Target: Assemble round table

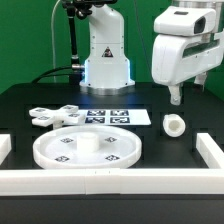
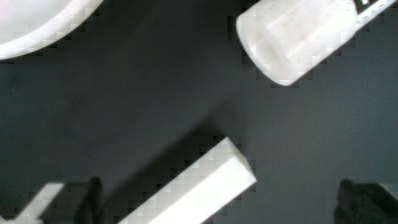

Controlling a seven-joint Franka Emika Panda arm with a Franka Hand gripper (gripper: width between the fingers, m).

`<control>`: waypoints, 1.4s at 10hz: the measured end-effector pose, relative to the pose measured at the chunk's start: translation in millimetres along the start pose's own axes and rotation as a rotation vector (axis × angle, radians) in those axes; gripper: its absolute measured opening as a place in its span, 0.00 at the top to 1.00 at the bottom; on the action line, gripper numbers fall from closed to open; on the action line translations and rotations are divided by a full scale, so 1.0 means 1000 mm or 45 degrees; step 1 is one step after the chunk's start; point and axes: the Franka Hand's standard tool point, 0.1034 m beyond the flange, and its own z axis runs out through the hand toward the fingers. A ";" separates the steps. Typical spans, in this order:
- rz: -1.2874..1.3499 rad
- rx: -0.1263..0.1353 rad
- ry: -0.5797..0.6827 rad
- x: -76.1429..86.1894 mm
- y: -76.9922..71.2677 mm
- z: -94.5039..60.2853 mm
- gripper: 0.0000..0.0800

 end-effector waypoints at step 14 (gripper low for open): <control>-0.341 -0.017 -0.014 -0.085 0.099 0.028 0.19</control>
Offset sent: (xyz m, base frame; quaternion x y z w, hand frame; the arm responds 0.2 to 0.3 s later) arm 0.0000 0.0000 0.0000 0.0000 0.0000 0.0000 1.0000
